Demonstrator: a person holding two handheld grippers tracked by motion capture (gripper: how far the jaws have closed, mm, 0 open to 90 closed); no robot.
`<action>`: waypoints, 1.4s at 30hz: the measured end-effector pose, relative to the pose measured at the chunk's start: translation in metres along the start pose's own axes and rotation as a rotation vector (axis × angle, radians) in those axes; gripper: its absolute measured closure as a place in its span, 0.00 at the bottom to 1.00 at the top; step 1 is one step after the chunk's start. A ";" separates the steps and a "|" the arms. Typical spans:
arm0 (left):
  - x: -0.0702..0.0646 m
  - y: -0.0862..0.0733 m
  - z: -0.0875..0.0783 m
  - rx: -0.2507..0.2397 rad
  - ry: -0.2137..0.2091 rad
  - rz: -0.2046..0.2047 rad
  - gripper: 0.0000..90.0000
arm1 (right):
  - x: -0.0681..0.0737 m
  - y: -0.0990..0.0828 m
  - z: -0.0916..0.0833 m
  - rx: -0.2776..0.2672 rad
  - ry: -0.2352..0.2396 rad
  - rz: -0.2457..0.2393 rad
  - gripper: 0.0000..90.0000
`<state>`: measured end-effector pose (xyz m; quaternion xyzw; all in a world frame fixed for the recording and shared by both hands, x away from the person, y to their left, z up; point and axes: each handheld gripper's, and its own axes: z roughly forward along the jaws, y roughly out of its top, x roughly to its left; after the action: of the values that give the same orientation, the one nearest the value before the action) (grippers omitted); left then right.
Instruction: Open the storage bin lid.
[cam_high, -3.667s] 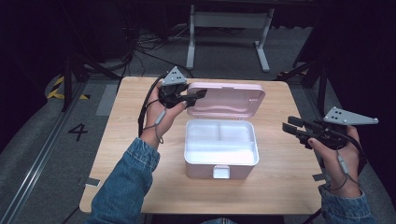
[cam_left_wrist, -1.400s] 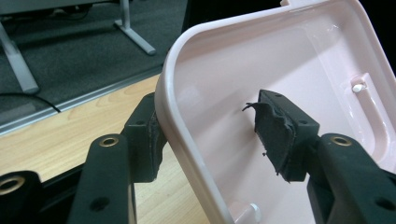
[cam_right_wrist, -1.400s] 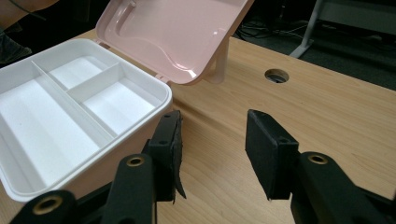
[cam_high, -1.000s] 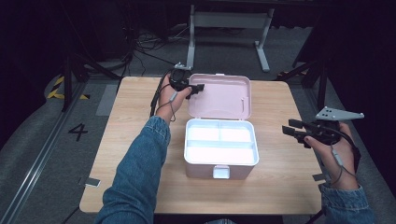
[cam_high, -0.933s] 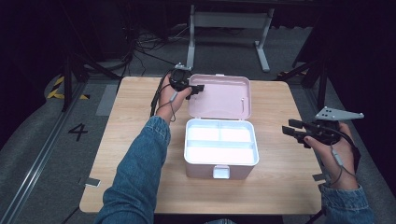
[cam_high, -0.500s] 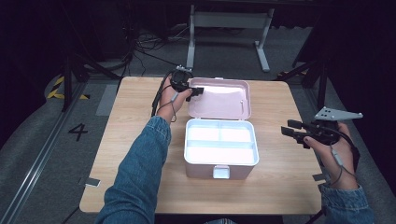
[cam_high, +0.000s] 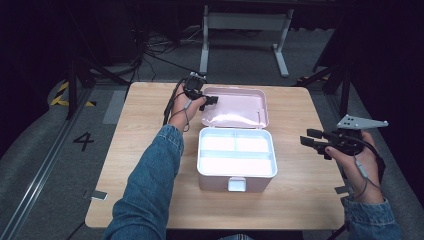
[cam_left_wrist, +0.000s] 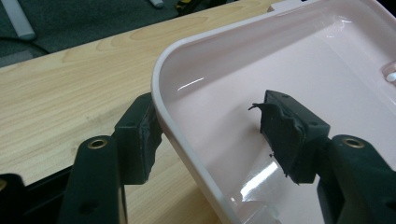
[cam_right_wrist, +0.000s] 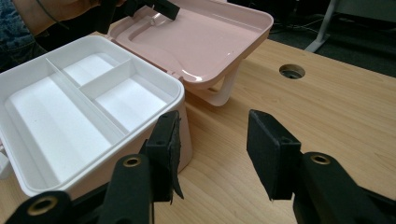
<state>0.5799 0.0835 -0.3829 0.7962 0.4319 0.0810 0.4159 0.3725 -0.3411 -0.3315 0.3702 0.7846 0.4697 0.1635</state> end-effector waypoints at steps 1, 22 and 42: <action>0.000 0.000 0.001 0.004 0.002 0.001 0.43 | 0.000 0.000 0.000 -0.003 -0.003 0.002 0.61; -0.010 -0.003 -0.066 -0.155 0.093 0.049 0.29 | -0.008 0.014 0.024 -0.011 0.016 -0.006 0.57; -0.053 -0.037 -0.166 -0.157 0.122 0.262 0.29 | -0.027 0.020 0.042 0.073 0.037 0.030 0.54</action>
<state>0.4435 0.1523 -0.2909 0.8045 0.3410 0.2161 0.4357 0.4247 -0.3292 -0.3376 0.3788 0.7986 0.4498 0.1281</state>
